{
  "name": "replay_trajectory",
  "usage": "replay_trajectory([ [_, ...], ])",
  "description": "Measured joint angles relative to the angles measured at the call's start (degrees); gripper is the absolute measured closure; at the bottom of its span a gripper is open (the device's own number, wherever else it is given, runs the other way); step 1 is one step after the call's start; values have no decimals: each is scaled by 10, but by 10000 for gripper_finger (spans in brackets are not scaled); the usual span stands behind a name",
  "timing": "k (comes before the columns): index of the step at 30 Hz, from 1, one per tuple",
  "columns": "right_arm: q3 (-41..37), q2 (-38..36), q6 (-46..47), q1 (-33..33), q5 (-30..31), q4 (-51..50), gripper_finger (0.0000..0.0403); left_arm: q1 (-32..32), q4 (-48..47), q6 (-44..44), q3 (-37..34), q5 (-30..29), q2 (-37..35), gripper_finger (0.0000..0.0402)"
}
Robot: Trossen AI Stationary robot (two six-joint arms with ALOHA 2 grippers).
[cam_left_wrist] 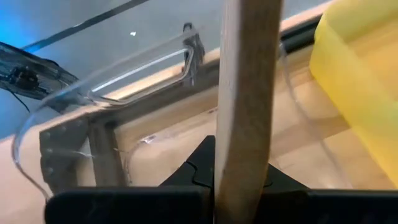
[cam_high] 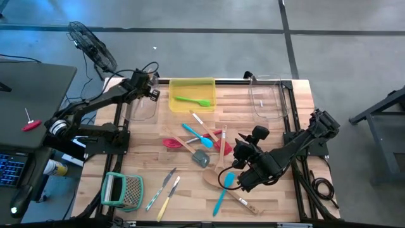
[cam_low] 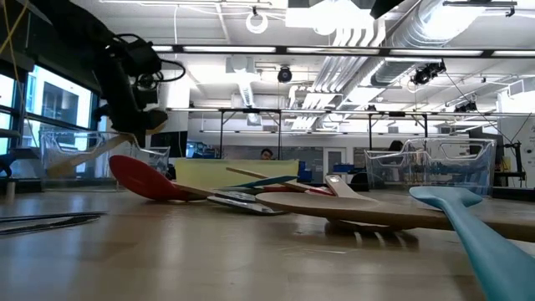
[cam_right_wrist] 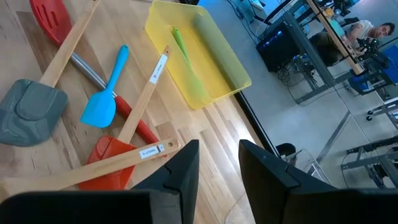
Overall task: Pick & Place Kitchen Items
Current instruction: Put the right wooden spork ladle into the left transparent bin
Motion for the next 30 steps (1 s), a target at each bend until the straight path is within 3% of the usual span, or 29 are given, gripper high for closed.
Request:
replay_trajectory([
  [22, 0, 0, 0, -27, -3, 0, 298, 0, 1, 24, -17, 11, 0, 373],
  [30, 0, 0, 0, -27, -3, 0, 298, 0, 1, 26, -17, 10, 0, 296],
])
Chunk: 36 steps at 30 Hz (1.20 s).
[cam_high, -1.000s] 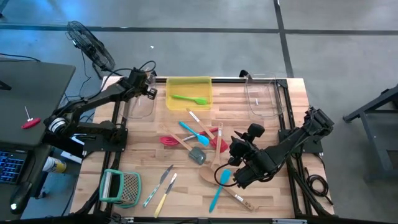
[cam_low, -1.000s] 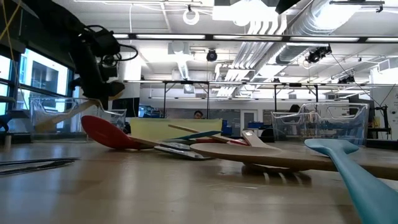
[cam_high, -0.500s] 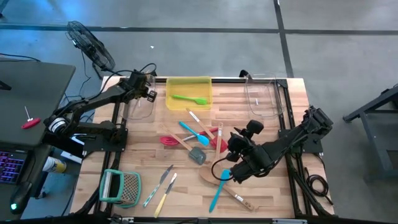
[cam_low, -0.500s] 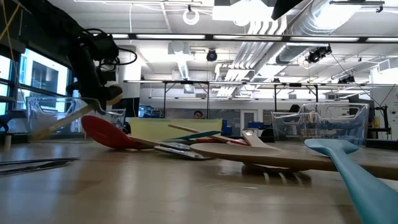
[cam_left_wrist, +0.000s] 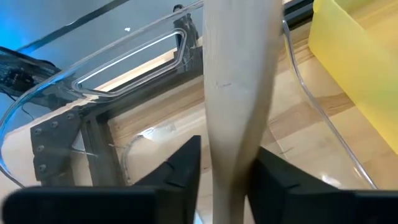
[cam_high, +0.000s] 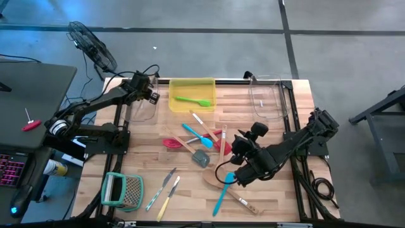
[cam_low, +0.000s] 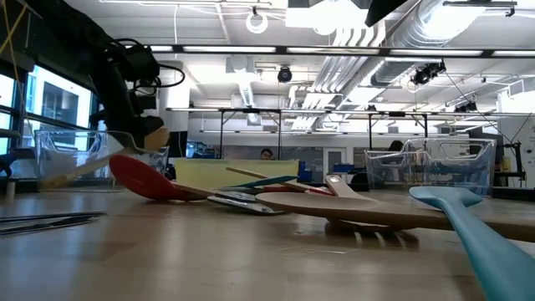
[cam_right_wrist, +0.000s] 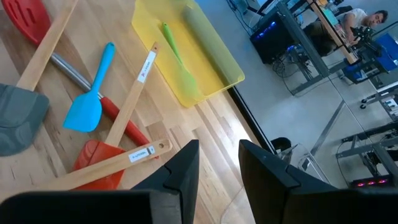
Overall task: Pick & Place Kitchen Items
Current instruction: Put the right wooden spork ladle into the left transparent bin, then put the blue table knife into the right transparent bin
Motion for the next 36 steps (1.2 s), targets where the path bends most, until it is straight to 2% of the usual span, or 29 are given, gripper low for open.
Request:
replay_trajectory([
  [8, 0, 0, 0, 0, 0, 0, 298, 0, 0, -5, 0, 3, 0, 195],
  [13, 0, 0, 0, 0, 0, 0, 298, 0, -12, -15, 0, 34, -1, 160],
  [20, 0, 0, -2, -1, 0, 0, 298, 0, -77, -21, 34, 37, -8, 151],
  [28, 0, 0, -4, -1, 0, 0, 298, 0, -167, -26, 95, 85, -43, 151],
  [36, 0, 0, -4, -1, 29, 0, 298, -1, -176, -17, 125, 250, -104, 151],
])
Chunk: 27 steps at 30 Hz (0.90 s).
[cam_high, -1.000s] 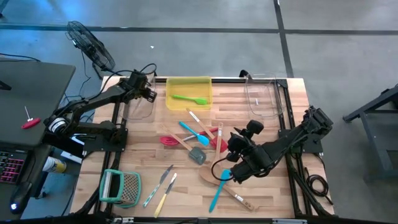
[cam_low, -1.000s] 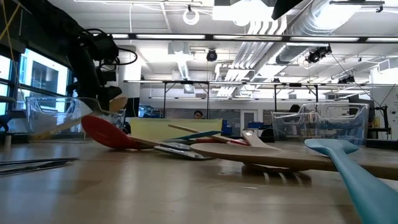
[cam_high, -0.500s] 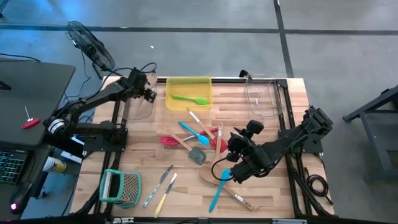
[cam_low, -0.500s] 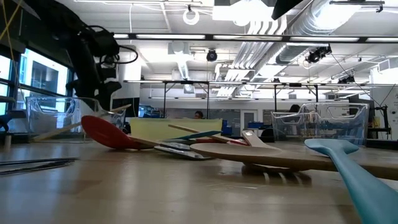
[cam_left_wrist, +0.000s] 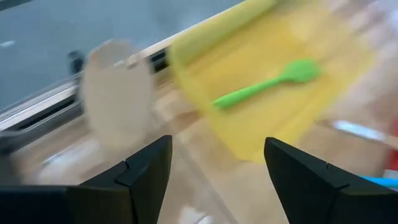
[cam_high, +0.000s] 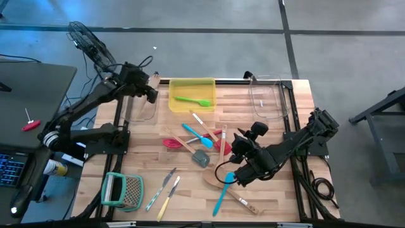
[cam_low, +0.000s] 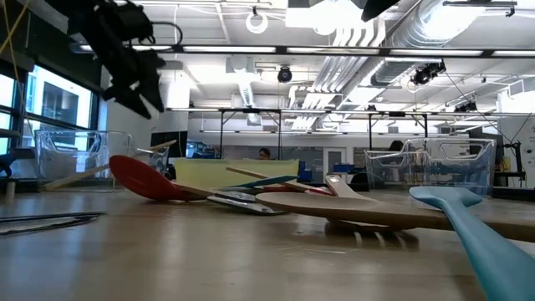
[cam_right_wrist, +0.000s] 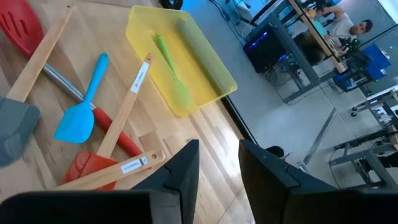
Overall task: Pick & Place Kitchen Items
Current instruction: Put the blue table knife into the right transparent bin
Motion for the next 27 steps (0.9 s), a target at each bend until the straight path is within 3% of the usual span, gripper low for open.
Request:
replay_trajectory([
  [6, 0, 0, 0, 0, -12, 0, 298, 0, -3, -11, 5, 129, -47, 151],
  [12, 0, 0, 2, 0, -12, 1, 298, -7, -16, -77, 5, 353, -80, 151],
  [14, 0, 0, 2, 0, -12, 1, 298, -30, -7, -101, 5, 373, -93, 151],
  [19, 0, 0, 2, -1, -5, 2, 298, -115, 17, -159, 20, 327, -135, 151],
  [22, 0, 0, -2, -4, 12, 3, 298, -179, 5, -179, 55, 260, -152, 153],
  [27, 0, 0, -15, -15, 11, 8, 298, -308, -103, -219, 128, 117, -147, 174],
])
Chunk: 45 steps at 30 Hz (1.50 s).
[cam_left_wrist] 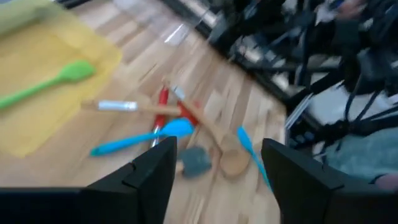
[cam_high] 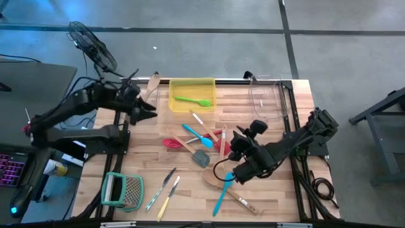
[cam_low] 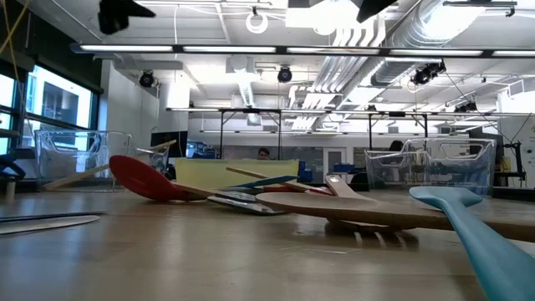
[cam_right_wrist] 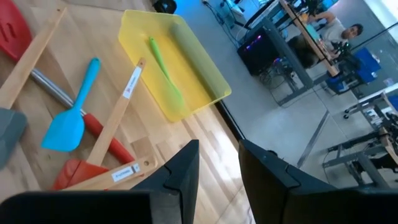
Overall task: Pick & Place Kitchen Items
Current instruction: Put the blue table knife into the right transparent bin
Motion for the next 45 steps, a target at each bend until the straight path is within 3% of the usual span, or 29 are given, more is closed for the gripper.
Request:
replay_trajectory([
  [3, 0, 0, 0, -5, -7, 0, 298, -85, -54, -40, 25, -46, 14, 188],
  [11, 0, 0, 3, -5, -14, 16, 298, -293, -122, -219, 38, -51, 84, 211],
  [16, 0, 0, -16, -10, -50, 54, 298, -379, -116, -317, 38, -45, 150, 213],
  [22, 0, 0, -40, -16, -91, 104, 298, -442, -147, -443, 38, -37, 228, 213],
  [28, 0, 0, -57, -16, -134, 145, 298, -487, -158, -514, 38, -45, 320, 213],
  [36, 0, 0, -57, -11, -174, 168, 298, -525, -143, -549, 38, -67, 409, 213],
  [45, 0, 0, -57, -3, -175, 179, 298, -542, -103, -592, 38, -128, 441, 213],
])
